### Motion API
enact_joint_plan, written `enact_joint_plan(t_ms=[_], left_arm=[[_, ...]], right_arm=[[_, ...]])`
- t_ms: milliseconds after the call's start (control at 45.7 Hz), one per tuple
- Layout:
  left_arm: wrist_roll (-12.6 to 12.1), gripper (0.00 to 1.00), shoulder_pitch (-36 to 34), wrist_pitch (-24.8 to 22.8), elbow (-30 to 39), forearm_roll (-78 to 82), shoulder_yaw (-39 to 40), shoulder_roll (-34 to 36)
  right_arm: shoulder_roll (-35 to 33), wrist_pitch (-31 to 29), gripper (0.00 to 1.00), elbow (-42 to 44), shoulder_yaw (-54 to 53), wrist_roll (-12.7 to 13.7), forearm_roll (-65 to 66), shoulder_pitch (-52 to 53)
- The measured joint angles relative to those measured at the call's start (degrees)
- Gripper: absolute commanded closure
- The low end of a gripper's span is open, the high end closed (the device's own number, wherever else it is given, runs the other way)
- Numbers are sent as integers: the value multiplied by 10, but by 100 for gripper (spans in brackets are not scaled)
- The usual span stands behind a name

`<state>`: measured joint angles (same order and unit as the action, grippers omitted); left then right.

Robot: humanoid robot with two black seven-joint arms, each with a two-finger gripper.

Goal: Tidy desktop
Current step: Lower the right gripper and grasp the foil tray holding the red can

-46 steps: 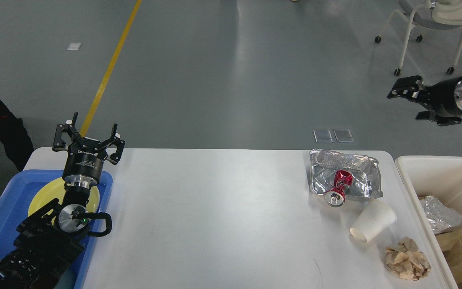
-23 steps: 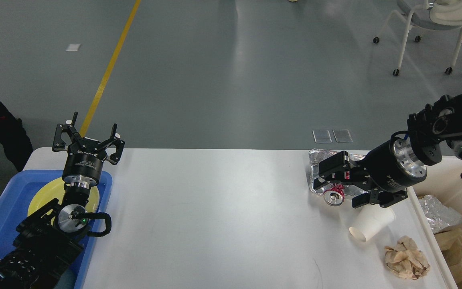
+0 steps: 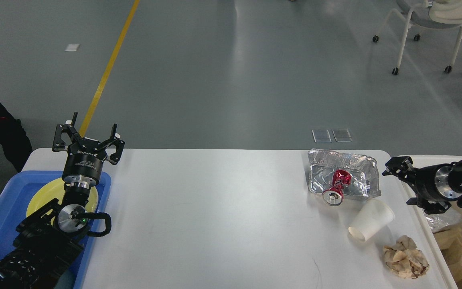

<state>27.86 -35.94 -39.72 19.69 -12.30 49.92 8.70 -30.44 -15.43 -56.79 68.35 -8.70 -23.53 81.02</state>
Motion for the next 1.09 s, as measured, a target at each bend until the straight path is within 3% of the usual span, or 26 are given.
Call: enact_joint_plan(t_ms=[153, 328, 613, 766, 1094], left_arm=[[0, 3, 0, 0, 0, 0, -1, 0], [0, 3, 0, 0, 0, 0, -1, 0], [0, 3, -1, 0, 0, 0, -1, -1], [0, 3, -1, 0, 0, 0, -1, -1], [0, 3, -1, 0, 0, 0, -1, -1]], right_arm=[[2, 9, 0, 27, -69, 24, -115, -57], [6, 68, 0, 31, -154, 59, -201, -92], [78, 173, 1, 114, -277, 107, -224, -178], [88, 197, 2, 146, -349, 119, -224, -204], [122, 212, 4, 222, -380, 122, -222, -244]])
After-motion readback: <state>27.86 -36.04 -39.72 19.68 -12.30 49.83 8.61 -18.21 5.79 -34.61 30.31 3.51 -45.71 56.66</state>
